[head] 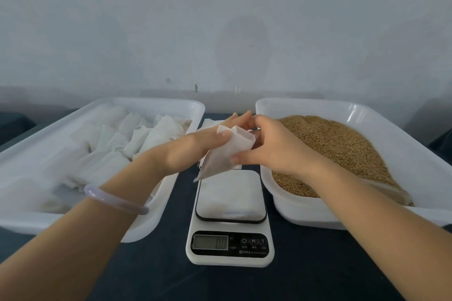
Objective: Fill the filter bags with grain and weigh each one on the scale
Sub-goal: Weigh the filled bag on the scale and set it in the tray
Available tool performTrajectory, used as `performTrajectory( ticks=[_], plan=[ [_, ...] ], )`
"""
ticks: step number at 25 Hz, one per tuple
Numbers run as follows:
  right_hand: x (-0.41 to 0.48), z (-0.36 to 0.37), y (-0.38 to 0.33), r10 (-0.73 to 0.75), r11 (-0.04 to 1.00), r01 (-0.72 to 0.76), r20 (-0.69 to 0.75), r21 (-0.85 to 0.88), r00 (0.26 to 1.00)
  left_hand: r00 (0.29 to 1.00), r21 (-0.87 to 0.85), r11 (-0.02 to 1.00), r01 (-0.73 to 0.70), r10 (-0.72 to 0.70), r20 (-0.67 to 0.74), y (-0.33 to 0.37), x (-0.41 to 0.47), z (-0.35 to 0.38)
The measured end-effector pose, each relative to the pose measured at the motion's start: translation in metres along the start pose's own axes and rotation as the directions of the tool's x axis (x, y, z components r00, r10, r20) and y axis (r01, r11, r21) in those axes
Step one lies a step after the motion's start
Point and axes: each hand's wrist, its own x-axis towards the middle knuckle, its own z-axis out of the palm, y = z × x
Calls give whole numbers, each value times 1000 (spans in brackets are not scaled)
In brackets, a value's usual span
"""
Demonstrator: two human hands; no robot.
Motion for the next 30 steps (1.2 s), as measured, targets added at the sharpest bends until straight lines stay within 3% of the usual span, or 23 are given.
performTrajectory(
  ticks=[3,6,11,17,20,30],
  plan=[
    [7,13,3,-79,959,78,7,-274,997,982,356,921,161,-112,-152,-3,-2,-7],
    [12,16,7,-56,899,78,64,-431,996,950,694,649,312,-197,-243,-6,0,-2],
    [27,21,10,18,766,79,145,-637,989,915,763,509,398,-276,-293,-10,16,3],
    [39,26,13,142,670,90,246,-737,959,880,706,546,452,-404,-251,-15,26,6],
    [43,31,19,155,679,90,262,-728,952,877,727,524,444,-421,-232,-19,34,7],
    [45,26,20,182,693,101,308,-713,934,887,696,590,410,-437,-153,-23,30,-1]
  ],
)
